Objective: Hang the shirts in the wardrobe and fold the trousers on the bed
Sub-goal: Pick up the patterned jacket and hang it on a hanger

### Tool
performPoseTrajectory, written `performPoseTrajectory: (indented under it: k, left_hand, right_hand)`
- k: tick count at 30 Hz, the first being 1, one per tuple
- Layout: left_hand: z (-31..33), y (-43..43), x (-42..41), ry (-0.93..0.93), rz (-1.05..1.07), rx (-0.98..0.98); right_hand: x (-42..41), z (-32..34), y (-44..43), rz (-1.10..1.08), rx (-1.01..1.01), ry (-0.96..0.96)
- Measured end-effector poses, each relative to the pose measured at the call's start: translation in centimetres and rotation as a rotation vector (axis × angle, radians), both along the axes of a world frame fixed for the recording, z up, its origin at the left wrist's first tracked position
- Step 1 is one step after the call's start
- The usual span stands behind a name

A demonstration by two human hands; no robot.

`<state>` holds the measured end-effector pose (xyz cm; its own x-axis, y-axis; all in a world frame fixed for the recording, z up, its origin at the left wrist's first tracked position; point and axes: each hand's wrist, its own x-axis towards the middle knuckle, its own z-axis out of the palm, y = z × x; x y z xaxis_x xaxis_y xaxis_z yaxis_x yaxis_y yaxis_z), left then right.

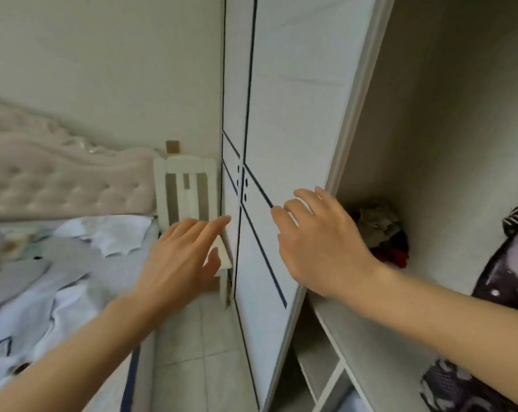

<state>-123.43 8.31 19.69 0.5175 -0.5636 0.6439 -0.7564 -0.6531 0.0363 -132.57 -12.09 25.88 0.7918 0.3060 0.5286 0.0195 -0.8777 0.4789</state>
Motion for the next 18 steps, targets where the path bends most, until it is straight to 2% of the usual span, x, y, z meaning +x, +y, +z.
performPoseTrajectory:
  k: [4, 11, 15, 18]
  left_hand:
    - [-4.1, 5.1, -0.3, 0.117, 0.110, 0.040]
    - [-11.0, 10.9, -0.3, 0.330, 0.282, 0.068]
    - [-16.2, 13.8, 1.7, 0.456, 0.419, 0.074]
    - [-19.9, 15.6, 4.6, 0.578, 0.515, 0.043]
  right_hand:
    - [1.8, -4.3, 3.0, 0.075, 0.056, 0.106]
    - [6.5, -13.0, 8.8, 0.229, 0.104, 0.443]
    - [10.8, -17.2, 12.1, 0.281, 0.151, 0.529]
    - [14.5, -20.7, 14.0, 0.270, 0.144, 0.693]
